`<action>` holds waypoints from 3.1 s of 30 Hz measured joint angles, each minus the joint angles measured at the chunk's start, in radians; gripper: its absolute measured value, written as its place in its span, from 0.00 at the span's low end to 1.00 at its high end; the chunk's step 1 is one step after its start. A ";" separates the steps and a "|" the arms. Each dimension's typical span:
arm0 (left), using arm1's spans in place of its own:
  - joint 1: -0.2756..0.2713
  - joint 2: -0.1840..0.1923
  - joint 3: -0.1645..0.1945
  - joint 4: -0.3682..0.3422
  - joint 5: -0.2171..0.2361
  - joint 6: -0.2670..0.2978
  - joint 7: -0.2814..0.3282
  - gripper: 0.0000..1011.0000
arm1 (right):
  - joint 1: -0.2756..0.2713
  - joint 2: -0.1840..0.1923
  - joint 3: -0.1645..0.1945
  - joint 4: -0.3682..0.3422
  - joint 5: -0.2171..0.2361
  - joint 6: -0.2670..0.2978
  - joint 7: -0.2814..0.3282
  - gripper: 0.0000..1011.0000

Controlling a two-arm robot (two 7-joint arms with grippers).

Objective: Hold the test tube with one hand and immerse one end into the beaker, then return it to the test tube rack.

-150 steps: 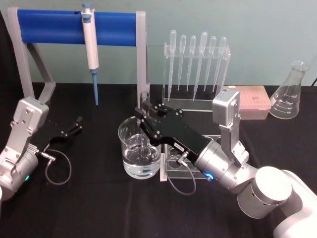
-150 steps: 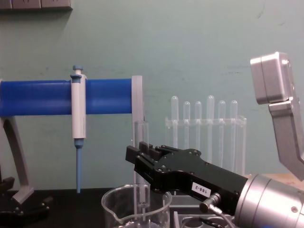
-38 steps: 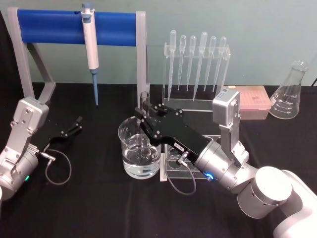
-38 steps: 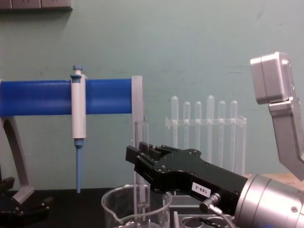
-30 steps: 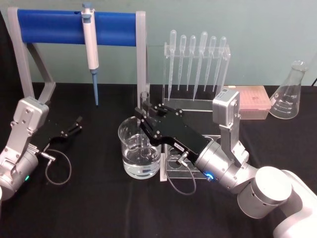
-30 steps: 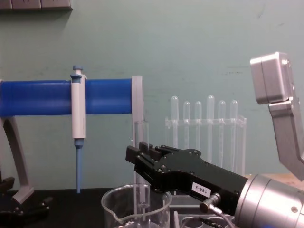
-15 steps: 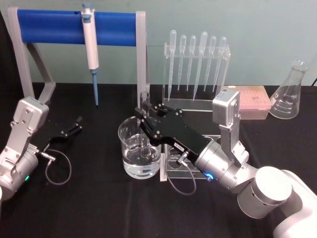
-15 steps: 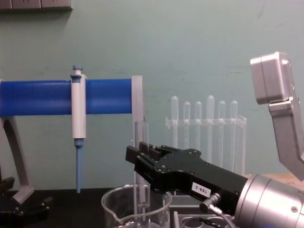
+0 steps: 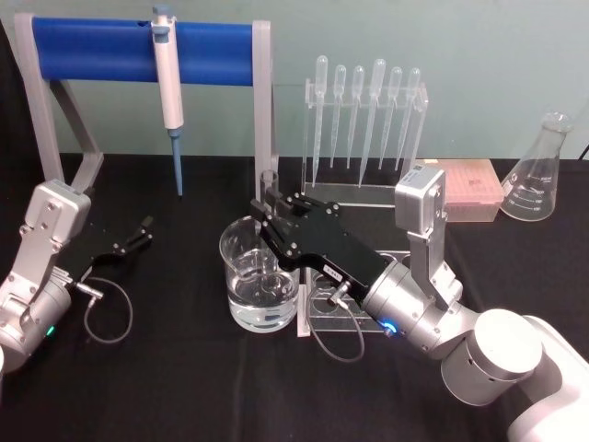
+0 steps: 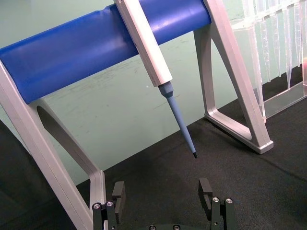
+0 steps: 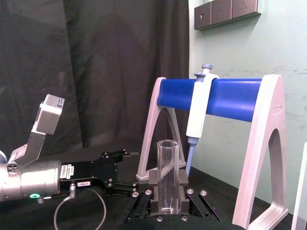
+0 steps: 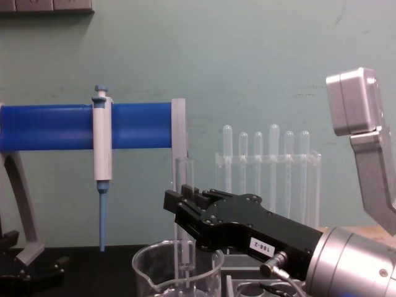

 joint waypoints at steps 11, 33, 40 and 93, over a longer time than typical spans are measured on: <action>0.000 0.000 0.000 0.000 0.000 0.000 0.000 0.99 | 0.000 0.000 0.000 0.000 0.000 0.000 0.000 0.22; 0.000 0.000 0.000 0.000 0.000 0.000 0.000 0.99 | 0.000 0.000 0.000 0.000 0.000 0.000 0.000 0.22; 0.000 0.000 0.000 0.000 0.000 0.000 0.000 0.99 | 0.000 0.000 0.000 0.000 0.000 0.000 0.000 0.22; 0.000 0.000 0.000 0.000 0.000 0.000 0.000 0.99 | 0.000 0.000 0.000 0.000 0.000 0.000 0.000 0.22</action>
